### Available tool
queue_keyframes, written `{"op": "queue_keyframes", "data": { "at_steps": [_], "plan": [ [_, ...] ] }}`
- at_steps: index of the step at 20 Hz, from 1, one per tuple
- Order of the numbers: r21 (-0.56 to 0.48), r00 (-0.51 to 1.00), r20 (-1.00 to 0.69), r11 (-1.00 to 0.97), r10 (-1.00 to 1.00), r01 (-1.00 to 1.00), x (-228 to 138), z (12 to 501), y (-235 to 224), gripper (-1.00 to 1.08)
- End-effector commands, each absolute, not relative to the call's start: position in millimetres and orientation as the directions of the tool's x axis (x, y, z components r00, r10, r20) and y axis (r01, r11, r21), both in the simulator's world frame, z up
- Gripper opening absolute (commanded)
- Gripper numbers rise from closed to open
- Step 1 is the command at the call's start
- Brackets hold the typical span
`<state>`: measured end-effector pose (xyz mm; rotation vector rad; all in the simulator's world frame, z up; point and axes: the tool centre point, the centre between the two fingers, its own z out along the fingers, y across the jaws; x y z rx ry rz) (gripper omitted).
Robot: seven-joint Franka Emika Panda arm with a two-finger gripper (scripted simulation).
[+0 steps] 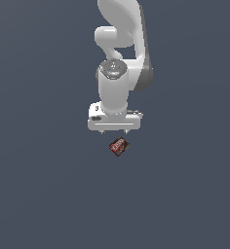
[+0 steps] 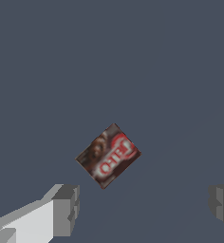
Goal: Pick up the object and move it to a goal position.
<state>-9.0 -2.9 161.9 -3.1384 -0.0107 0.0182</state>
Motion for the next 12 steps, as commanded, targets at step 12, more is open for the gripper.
{"op": "queue_keyframes", "data": {
  "at_steps": [12],
  "plan": [
    [0.03,0.999,-0.038,-0.999,0.015,0.016,-15,160,-22,1.0]
  ]
}}
